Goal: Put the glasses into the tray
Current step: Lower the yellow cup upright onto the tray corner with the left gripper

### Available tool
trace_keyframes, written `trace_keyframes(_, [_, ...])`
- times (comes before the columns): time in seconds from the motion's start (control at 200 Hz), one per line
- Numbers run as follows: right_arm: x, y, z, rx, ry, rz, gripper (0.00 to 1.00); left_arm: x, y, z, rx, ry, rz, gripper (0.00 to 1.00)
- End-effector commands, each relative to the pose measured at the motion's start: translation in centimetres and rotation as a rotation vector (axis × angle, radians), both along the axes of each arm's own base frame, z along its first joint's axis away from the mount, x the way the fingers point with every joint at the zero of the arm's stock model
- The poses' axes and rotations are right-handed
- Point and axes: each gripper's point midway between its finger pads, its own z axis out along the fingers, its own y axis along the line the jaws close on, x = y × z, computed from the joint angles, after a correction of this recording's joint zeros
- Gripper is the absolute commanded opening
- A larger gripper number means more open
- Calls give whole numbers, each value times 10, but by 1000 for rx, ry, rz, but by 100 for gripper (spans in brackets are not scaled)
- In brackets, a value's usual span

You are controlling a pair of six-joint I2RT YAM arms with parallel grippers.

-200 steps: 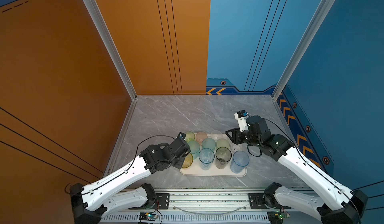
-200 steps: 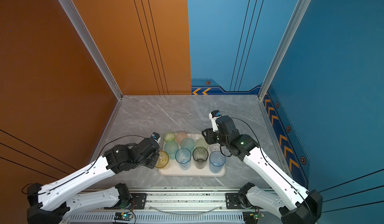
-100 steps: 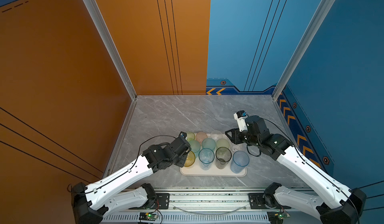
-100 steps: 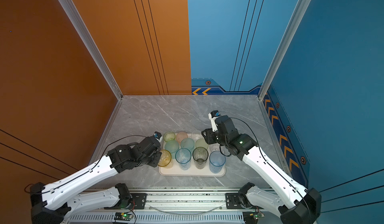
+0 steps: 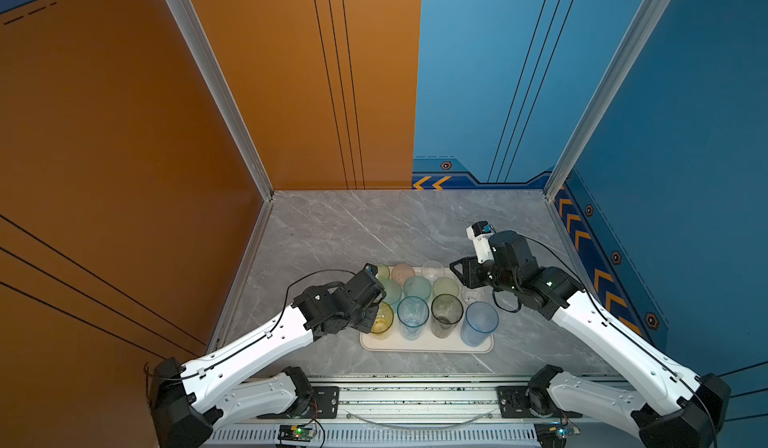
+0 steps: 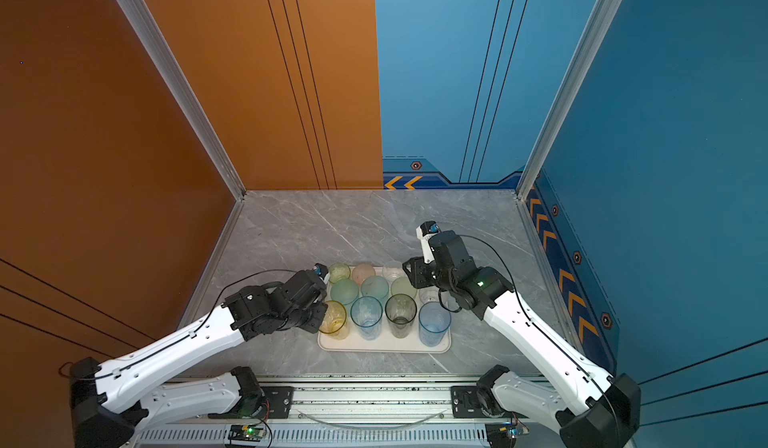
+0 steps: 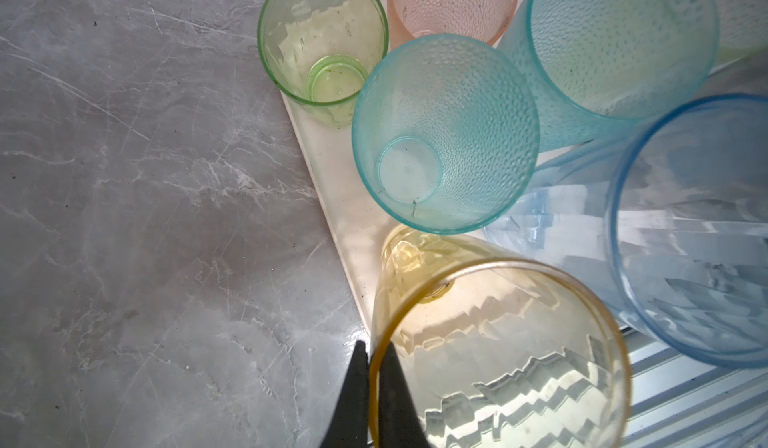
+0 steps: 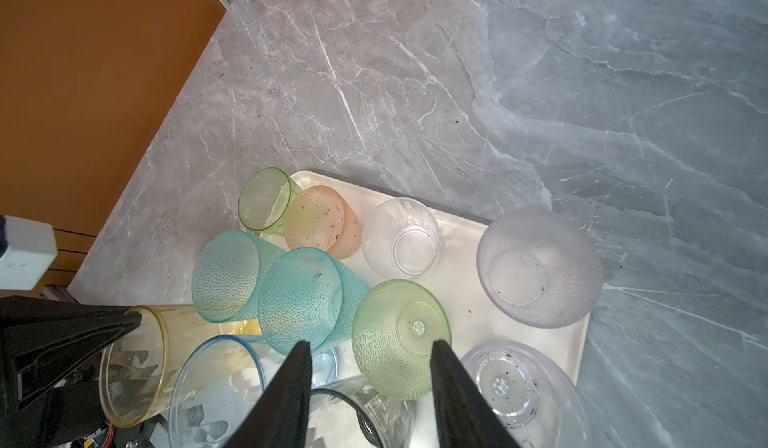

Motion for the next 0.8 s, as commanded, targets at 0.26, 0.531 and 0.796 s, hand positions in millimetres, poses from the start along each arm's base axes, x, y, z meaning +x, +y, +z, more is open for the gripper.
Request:
trace_keyframes(0.26, [4, -2, 2, -14, -1, -16, 46, 0, -4, -11, 15, 44, -26, 0])
trace_keyframes(0.531, [6, -1, 1, -15, 2, -15, 46, -1, 1, -5, 20, 36, -20, 7])
trace_keyframes(0.796, [7, 1, -1, -13, 9, -10, 46, -2, 2, 1, 22, 37, -21, 8])
